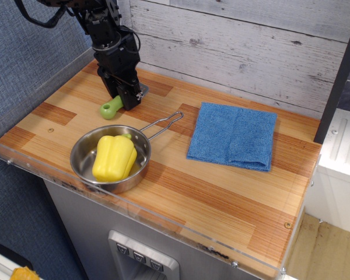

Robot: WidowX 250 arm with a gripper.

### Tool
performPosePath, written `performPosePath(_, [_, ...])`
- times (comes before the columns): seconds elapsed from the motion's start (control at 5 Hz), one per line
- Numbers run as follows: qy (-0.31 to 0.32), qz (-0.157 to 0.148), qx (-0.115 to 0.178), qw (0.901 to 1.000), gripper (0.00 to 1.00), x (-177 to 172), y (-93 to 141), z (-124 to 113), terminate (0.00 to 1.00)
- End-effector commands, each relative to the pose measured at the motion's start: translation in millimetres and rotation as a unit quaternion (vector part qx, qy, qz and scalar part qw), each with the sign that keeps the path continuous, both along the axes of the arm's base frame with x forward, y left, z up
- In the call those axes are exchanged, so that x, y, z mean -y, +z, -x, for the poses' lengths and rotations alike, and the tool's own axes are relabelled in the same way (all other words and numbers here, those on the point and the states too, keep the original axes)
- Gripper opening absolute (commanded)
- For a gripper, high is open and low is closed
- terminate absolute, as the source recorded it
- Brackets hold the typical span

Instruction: Put the green spatula on the other side of the blue rag.

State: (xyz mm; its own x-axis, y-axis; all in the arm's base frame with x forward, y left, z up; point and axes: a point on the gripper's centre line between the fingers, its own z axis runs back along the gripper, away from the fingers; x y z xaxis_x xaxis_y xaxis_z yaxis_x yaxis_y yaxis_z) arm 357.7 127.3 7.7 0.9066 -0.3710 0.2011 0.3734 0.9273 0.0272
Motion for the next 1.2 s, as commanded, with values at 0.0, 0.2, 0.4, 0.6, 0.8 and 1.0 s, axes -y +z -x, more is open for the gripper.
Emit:
performPosePath(0.0, [-0.016, 0.007, -0.021, 0.9996, 0.00, 22.2, -2.8, 16.3, 0.00])
performPosePath(0.2, [-0.004, 0.008, -0.034, 0.9994, 1.00, 18.9, 1.9, 18.6, 0.00])
performPosePath(0.4, [0.009, 0.009, -0.035, 0.9993, 1.00, 18.1, 3.6, 19.7, 0.00])
performPosePath(0.6, [0.014, 0.015, -0.042, 0.9989, 1.00, 18.0, 5.9, 21.4, 0.00])
performPosePath(0.8, [0.020, 0.024, -0.041, 0.9987, 1.00, 17.9, 15.7, 22.3, 0.00])
performPosePath(1.0, [0.022, 0.025, -0.023, 0.9992, 1.00, 19.3, 36.9, 22.4, 0.00])
